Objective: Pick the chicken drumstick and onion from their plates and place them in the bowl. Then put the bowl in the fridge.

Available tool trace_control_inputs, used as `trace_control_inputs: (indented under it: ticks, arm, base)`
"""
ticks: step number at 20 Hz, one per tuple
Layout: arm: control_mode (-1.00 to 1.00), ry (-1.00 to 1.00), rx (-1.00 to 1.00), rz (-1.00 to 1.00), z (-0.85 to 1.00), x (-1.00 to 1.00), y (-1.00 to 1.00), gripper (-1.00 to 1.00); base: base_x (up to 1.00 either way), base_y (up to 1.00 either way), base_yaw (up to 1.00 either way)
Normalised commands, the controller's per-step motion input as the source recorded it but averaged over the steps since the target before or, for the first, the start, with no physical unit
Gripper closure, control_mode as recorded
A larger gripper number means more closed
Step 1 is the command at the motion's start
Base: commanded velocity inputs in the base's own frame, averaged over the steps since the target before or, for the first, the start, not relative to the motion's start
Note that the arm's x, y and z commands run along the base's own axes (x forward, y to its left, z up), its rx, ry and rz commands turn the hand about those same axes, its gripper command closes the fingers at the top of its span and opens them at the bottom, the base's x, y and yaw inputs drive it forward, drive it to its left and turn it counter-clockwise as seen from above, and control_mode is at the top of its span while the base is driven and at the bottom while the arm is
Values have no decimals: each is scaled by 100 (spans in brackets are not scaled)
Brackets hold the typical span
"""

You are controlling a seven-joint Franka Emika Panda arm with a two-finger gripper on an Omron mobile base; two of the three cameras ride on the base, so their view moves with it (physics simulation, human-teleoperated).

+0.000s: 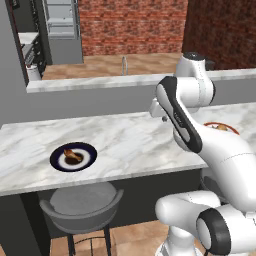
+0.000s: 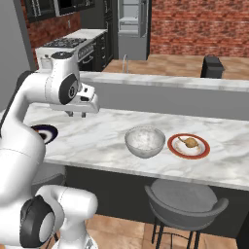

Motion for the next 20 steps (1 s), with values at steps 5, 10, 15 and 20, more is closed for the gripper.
trace_control_inputs:
  ticks: [5,10,15,20]
  arm:
    - [-100,-3,-2,0,-4,-3,3,-100]
    - [-100,-2,-1,1,-8,-12,17,-100]
    - [-100,0,1,3,-10,-7,31,-100]
    - [-100,0,10,8,-11,-6,36,-100]
  base:
    - [0,0,0]
    - [0,0,0]
    - [0,0,0]
    - [0,0,0]
